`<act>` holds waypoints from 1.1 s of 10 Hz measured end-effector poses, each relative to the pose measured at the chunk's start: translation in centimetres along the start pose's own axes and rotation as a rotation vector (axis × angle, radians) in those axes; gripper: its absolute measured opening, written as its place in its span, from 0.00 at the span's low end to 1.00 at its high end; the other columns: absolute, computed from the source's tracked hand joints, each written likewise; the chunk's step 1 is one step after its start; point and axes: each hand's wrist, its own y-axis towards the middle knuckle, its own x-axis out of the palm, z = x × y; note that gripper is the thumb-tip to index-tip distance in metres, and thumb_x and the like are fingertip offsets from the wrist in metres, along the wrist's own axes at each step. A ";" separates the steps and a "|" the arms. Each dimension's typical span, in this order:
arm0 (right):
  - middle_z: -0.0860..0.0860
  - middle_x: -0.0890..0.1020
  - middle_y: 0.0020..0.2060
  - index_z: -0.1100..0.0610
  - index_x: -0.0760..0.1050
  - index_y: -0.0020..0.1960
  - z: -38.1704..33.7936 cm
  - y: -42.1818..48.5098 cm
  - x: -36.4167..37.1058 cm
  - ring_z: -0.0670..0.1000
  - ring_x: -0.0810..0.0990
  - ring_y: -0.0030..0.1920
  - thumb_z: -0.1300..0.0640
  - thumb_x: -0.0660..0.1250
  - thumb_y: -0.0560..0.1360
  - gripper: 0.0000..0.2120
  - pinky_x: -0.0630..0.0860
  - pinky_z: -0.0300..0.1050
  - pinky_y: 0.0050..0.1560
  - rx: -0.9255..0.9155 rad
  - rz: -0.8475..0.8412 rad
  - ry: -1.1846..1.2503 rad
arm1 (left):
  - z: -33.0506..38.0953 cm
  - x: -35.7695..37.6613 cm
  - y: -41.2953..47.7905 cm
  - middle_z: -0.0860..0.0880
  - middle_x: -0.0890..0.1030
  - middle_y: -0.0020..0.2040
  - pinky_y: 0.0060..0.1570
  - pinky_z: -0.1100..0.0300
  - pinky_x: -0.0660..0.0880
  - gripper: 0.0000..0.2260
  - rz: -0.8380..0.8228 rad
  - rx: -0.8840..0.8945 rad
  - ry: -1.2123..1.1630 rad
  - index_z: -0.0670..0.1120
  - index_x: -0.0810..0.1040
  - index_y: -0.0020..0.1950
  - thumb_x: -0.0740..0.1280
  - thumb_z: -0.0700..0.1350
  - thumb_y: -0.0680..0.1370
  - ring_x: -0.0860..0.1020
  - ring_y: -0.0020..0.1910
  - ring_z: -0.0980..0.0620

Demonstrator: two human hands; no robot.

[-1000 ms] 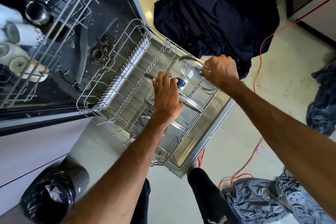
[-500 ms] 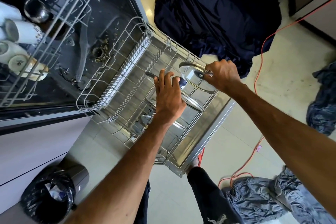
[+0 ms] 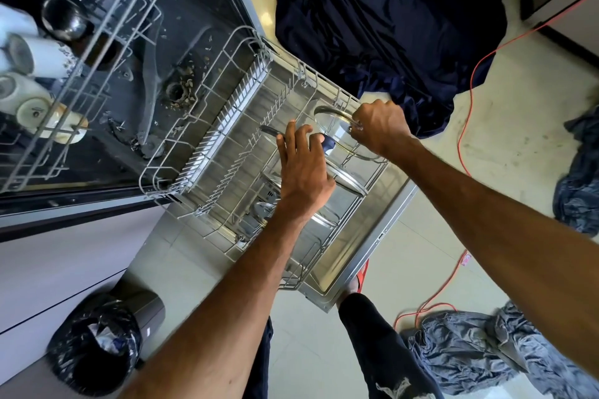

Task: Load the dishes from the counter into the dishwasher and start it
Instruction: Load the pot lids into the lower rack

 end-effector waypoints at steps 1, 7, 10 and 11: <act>0.53 0.76 0.41 0.58 0.76 0.58 -1.2 -0.1 1.2 0.52 0.74 0.38 0.46 0.63 0.82 0.15 0.72 0.46 0.38 0.001 -0.065 0.033 | -0.2 0.0 -0.1 0.42 0.64 0.76 0.78 0.39 0.47 0.33 -0.004 0.009 -0.004 0.42 0.68 0.70 0.77 0.45 0.69 0.52 0.80 0.41; 0.59 0.81 0.56 0.58 0.77 0.61 0.9 -3.3 0.4 0.62 0.78 0.57 0.45 0.73 0.74 0.22 0.76 0.58 0.55 0.162 -0.124 0.378 | -0.8 -1.0 -0.8 0.40 0.59 0.79 0.80 0.43 0.49 0.43 -0.032 0.012 -0.070 0.40 0.57 0.77 0.78 0.45 0.69 0.51 0.81 0.41; 0.55 0.83 0.49 0.55 0.79 0.59 -4.3 -10.9 -8.8 0.57 0.82 0.49 0.50 0.65 0.79 0.12 0.80 0.56 0.51 0.178 0.248 0.446 | 0.0 -8.0 -6.6 0.39 0.60 0.78 0.80 0.48 0.51 0.40 -0.010 -0.078 -0.202 0.38 0.59 0.77 0.75 0.36 0.70 0.53 0.81 0.43; 0.58 0.81 0.46 0.58 0.68 0.70 -7.9 -15.2 -11.4 0.52 0.81 0.38 0.47 0.73 0.75 0.29 0.82 0.46 0.37 0.023 0.476 0.321 | -0.1 -15.5 -11.3 0.39 0.62 0.78 0.79 0.48 0.54 0.39 0.050 -0.139 -0.252 0.38 0.61 0.76 0.76 0.38 0.70 0.55 0.80 0.43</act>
